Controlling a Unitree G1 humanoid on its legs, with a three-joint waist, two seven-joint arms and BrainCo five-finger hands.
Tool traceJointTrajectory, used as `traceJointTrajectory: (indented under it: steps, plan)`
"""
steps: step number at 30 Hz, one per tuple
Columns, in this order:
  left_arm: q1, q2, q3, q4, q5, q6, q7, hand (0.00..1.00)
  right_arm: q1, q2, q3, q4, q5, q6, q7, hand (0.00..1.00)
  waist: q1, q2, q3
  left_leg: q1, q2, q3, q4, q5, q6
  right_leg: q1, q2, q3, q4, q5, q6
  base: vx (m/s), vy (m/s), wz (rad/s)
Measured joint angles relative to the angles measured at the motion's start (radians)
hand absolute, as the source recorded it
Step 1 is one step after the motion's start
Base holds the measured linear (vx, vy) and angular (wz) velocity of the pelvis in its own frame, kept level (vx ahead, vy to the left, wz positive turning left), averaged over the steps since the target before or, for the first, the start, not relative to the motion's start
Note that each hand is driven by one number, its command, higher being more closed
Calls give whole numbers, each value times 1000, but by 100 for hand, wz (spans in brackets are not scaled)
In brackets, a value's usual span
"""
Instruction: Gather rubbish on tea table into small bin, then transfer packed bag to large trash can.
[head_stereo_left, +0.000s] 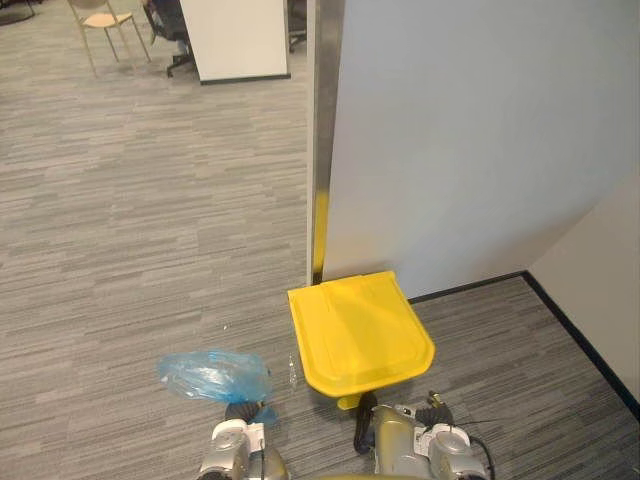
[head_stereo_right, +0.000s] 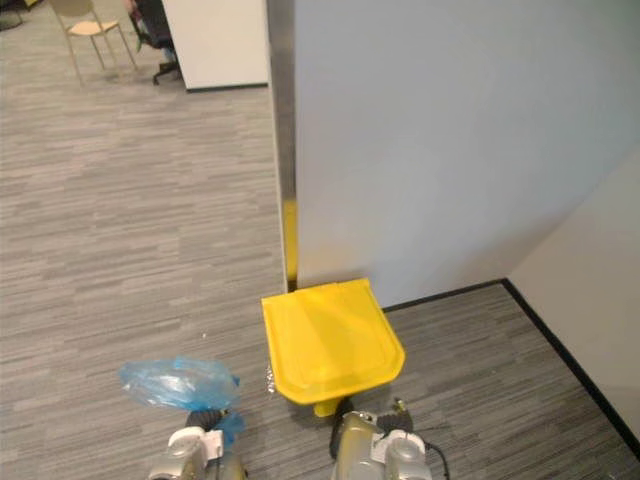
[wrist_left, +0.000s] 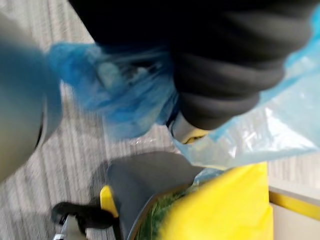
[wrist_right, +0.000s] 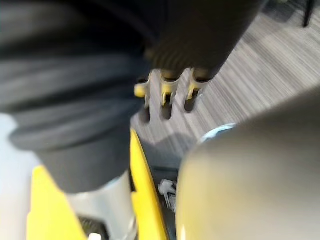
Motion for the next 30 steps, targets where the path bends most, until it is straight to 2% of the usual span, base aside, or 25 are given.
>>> traceJointTrajectory:
  steps: [4,12,14,18,23,26,28,30]
  plan:
    - [-2,-12,0,0,21,4,-2,100,4,2,0,-1,-1,1,0,0,5,-1,0,-1,27,-24,16,-9,-6,-1,2,-43,51,-10,-33,154,-103,21]
    - [-16,-30,-14,1,18,6,-7,100,13,4,13,-36,0,5,2,0,5,-4,-5,-51,-1,-25,26,-8,-8,-25,-60,-78,79,-25,-31,76,34,19]
    - [-16,-31,-25,1,18,6,-8,100,5,-7,56,-41,0,4,3,0,5,-1,-8,-63,-14,-34,29,-8,-9,-26,-78,-87,79,-25,-28,9,64,22]
    - [-20,-24,-62,-50,17,5,-9,100,-20,-18,172,-105,1,5,2,0,5,7,-13,-177,-25,-68,102,-7,-8,-75,-111,-119,99,-21,-21,-33,47,37]
    - [-20,-17,-60,-73,15,2,5,100,-171,-6,299,-173,2,-7,-6,0,17,27,-7,-245,-25,-76,128,10,15,-104,-124,-142,92,-6,-26,-74,-12,21]
    - [-38,-9,-47,-89,-5,-3,23,100,-299,-25,335,-195,2,-16,-20,0,34,31,-2,-304,-25,-81,129,12,17,-150,-124,-144,74,11,-26,-122,-33,7]
    - [-42,-6,-43,-102,-15,-4,25,100,-357,-38,338,-195,2,-16,-23,0,36,33,2,-325,-23,-85,133,13,17,-161,-118,-145,60,28,-24,-96,-21,-1]
    - [-48,1,-41,-118,-43,-27,44,100,-442,-64,351,-200,1,-16,-42,0,39,38,23,-333,-9,-84,147,12,15,-160,-99,-141,41,44,-34,-75,-5,-14]
